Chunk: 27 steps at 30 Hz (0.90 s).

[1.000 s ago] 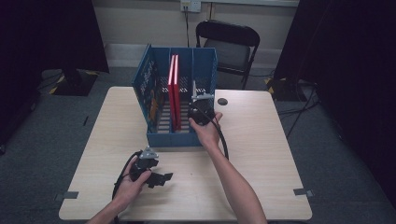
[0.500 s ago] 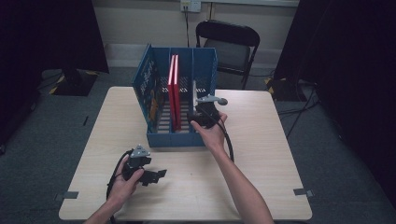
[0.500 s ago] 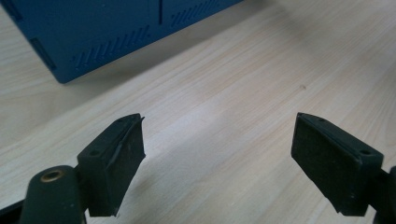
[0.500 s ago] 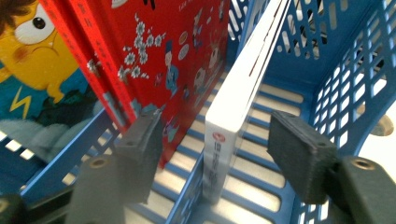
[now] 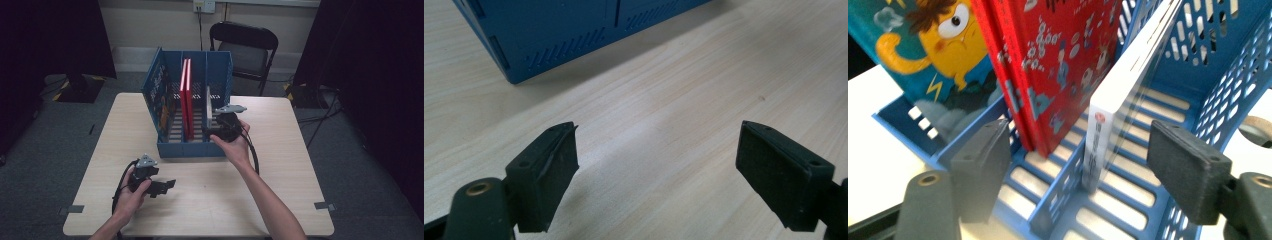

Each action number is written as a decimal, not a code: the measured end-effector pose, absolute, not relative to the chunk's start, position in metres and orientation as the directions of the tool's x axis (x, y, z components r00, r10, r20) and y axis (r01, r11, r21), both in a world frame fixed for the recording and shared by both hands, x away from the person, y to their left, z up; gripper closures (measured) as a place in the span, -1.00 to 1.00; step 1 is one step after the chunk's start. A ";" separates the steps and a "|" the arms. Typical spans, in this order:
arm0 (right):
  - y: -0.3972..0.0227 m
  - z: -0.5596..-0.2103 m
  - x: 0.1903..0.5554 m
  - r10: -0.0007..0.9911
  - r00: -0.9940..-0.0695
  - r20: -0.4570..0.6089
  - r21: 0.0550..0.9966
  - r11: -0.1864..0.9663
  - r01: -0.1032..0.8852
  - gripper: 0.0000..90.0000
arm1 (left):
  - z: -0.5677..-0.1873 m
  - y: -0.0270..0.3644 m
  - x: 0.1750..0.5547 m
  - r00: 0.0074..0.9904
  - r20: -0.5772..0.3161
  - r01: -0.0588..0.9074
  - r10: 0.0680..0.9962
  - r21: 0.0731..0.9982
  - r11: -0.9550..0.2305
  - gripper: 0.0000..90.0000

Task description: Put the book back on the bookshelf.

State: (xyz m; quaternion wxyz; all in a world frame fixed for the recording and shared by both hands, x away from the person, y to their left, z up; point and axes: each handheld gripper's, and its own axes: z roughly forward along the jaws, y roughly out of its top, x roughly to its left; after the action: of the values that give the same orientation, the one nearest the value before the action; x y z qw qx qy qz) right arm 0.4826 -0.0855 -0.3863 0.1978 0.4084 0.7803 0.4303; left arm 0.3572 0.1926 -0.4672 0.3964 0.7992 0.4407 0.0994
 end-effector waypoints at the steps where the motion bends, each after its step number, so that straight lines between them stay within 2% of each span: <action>1: -0.091 -0.387 0.478 0.808 -0.588 0.047 0.838 0.288 0.463 -0.46 | -0.467 0.193 0.357 0.589 -0.191 0.625 0.786 0.723 -0.292 -0.63; 27: -0.162 -0.384 0.419 0.829 -0.554 0.078 0.865 0.220 0.450 -0.56 | -0.462 0.204 0.354 0.572 -0.173 0.606 0.801 0.748 -0.271 -0.65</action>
State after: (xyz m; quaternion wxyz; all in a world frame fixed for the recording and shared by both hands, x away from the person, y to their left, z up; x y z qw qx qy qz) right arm 0.4195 -0.1618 -0.3840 0.2068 0.4248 0.7531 0.4579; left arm 0.3540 0.2038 -0.4623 0.4062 0.7882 0.4465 0.1201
